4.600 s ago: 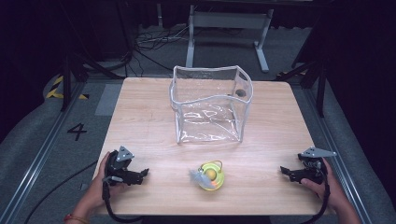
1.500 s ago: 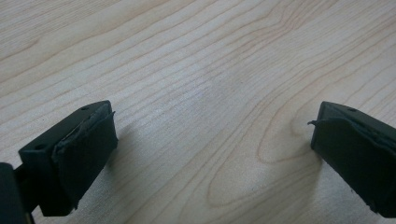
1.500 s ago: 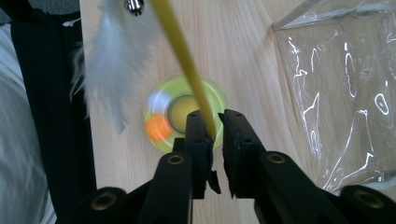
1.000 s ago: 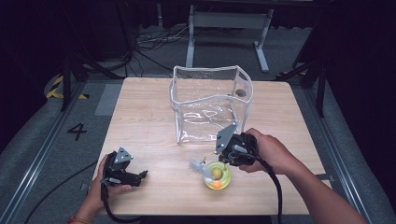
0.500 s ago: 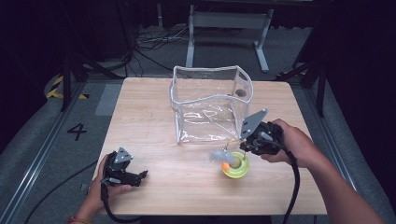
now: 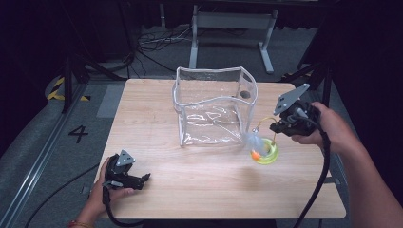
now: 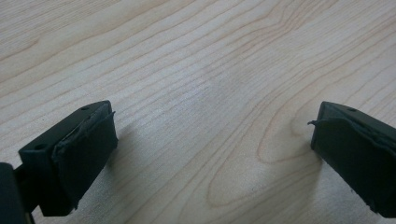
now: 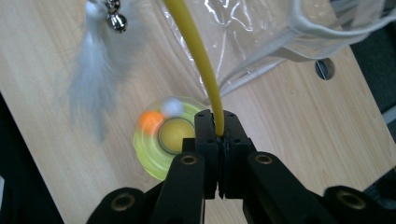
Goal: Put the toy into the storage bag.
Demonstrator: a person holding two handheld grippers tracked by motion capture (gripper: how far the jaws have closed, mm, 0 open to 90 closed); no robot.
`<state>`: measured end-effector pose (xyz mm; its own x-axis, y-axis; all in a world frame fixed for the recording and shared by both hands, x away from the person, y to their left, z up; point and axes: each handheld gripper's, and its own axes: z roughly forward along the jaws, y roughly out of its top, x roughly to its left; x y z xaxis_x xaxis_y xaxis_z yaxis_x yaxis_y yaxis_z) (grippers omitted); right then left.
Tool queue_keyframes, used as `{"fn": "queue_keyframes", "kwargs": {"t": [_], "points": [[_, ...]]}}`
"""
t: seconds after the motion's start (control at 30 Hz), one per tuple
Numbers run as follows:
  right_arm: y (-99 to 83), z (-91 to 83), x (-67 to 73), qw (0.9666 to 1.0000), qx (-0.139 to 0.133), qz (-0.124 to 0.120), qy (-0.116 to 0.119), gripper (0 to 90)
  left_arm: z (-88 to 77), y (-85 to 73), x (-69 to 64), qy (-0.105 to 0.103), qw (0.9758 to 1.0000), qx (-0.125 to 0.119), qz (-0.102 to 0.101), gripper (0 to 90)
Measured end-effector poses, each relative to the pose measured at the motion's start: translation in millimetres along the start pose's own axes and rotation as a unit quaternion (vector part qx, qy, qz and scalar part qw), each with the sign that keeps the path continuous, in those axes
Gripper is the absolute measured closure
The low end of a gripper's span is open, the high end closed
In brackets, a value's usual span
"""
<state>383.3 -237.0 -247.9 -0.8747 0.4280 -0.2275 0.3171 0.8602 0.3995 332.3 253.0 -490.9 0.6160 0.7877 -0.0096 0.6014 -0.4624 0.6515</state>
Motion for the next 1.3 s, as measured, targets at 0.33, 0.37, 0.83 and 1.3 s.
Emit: {"fn": "queue_keyframes", "kwargs": {"t": [0.33,0.37,0.83,1.3], "points": [[1.9,-22.8,-44.9,0.9987,-0.007,0.033,-0.038,88.4,0.0,-0.1,-0.1,0.001,1.0000,-0.001,0.000,0.7],[1.9,-22.8,-44.9,0.9987,-0.007,0.033,-0.038,88.4,-0.1,-0.1,-0.2,0.001,1.0000,0.000,0.000,0.7],[30.5,-69.4,-86.5,0.9946,-0.021,0.051,-0.088,88.4,-0.1,-0.1,-0.1,0.001,1.0000,-0.001,0.000,0.7],[74.4,-85.7,-104.6,0.9931,-0.044,0.046,-0.099,88.5,-0.3,-0.3,0.0,-0.001,1.0000,-0.001,0.000,0.9]]}}
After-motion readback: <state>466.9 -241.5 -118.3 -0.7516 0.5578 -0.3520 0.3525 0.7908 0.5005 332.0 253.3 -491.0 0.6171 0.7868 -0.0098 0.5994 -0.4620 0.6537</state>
